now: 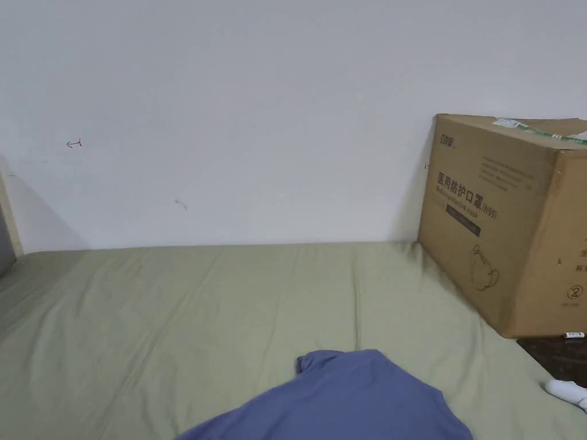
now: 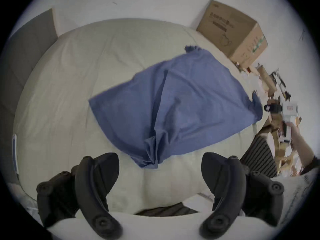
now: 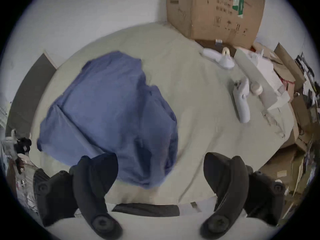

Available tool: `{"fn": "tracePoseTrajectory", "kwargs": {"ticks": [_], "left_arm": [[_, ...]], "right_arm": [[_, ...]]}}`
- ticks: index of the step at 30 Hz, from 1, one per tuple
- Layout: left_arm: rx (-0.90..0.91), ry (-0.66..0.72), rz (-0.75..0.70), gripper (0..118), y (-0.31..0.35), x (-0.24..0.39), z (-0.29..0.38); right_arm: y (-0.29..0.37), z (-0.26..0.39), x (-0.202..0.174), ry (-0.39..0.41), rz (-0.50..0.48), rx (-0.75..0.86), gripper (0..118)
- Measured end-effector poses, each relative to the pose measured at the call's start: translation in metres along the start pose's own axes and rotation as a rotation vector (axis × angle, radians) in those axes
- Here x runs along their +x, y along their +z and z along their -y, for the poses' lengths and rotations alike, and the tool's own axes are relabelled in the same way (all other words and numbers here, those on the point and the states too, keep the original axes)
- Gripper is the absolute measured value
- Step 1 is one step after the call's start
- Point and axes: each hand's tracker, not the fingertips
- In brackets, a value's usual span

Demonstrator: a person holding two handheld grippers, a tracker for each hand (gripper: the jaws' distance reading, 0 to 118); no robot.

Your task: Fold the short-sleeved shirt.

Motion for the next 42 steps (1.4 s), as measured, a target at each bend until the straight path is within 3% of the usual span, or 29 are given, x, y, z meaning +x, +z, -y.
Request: {"fn": "tracePoseTrajectory", "kwargs": {"ticks": [3, 8, 10, 11, 12, 13, 14, 15, 18, 24, 26, 29, 32, 34, 35, 36, 37, 38, 39, 42], "left_arm": [[0.239, 0.073, -0.028, 102, 0.04, 0.02, -0.016], [0.736, 0.117, -0.169, 101, 0.083, 0.063, -0.022], [0.871, 0.101, -0.192, 95, 0.087, 0.08, -0.024], [0.899, 0.091, -0.197, 86, 0.088, 0.087, -0.025], [0.918, 0.067, -0.198, 64, 0.087, 0.094, -0.027], [0.93, 0.018, -0.212, 41, 0.086, 0.102, -0.031], [0.92, -0.019, -0.247, 15, 0.082, 0.111, -0.036], [0.918, -0.042, -0.281, 0, 0.078, 0.116, -0.038], [0.88, -0.08, -0.192, 0, 0.07, 0.125, -0.046], [0.836, -0.038, -0.211, 0, 0.065, 0.124, -0.052], [0.739, -0.003, -0.168, 0, 0.061, 0.106, -0.062], [0.491, 0.094, -0.176, 0, 0.046, 0.061, -0.08], [0.204, 0.235, -0.138, 0, 0.012, -0.002, -0.089], [0.115, 0.336, -0.152, 0, -0.016, -0.042, -0.082], [0.098, 0.372, -0.172, 2, -0.028, -0.058, -0.078], [0.083, 0.417, -0.204, 29, -0.041, -0.074, -0.073], [0.045, 0.444, -0.232, 72, -0.058, -0.087, -0.068], [0.014, 0.456, -0.243, 107, -0.069, -0.095, -0.062], [0.034, 0.433, -0.247, 116, -0.079, -0.101, -0.059], [-0.02, 0.373, -0.295, 113, -0.119, -0.113, -0.054]], "right_arm": [[0.04, -0.02, -0.04, 0.08, -0.032, 0.219, 103], [0.09, -0.041, -0.117, 0.16, -0.199, 0.66, 102], [0.098, -0.046, -0.149, 0.208, -0.215, 0.785, 99], [0.098, -0.049, -0.161, 0.217, -0.219, 0.819, 93], [0.098, -0.051, -0.174, 0.215, -0.234, 0.846, 72], [0.098, -0.054, -0.185, 0.208, -0.26, 0.861, 44], [0.096, -0.057, -0.196, 0.206, -0.255, 0.857, 12], [0.092, -0.06, -0.204, 0.202, -0.244, 0.871, 2], [0.086, -0.068, -0.222, 0.185, -0.256, 0.864, 1], [0.078, -0.083, -0.226, 0.104, -0.243, 0.835, 1], [0.076, -0.089, -0.222, 0.099, -0.268, 0.82, 1], [0.072, -0.093, -0.22, 0.153, -0.29, 0.808, 1], [0.061, -0.097, -0.22, 0.209, -0.315, 0.768, 1], [0.05, -0.098, -0.219, 0.22, -0.34, 0.728, 1], [0.044, -0.098, -0.218, 0.218, -0.35, 0.706, 1], [0.036, -0.097, -0.217, 0.21, -0.352, 0.684, 1], [0.028, -0.096, -0.216, 0.2, -0.351, 0.657, 1], [0.021, -0.095, -0.214, 0.191, -0.355, 0.632, 1], [0.013, -0.094, -0.213, 0.182, -0.357, 0.605, 1], [-0.012, -0.09, -0.208, 0.165, -0.337, 0.511, 1]]}}
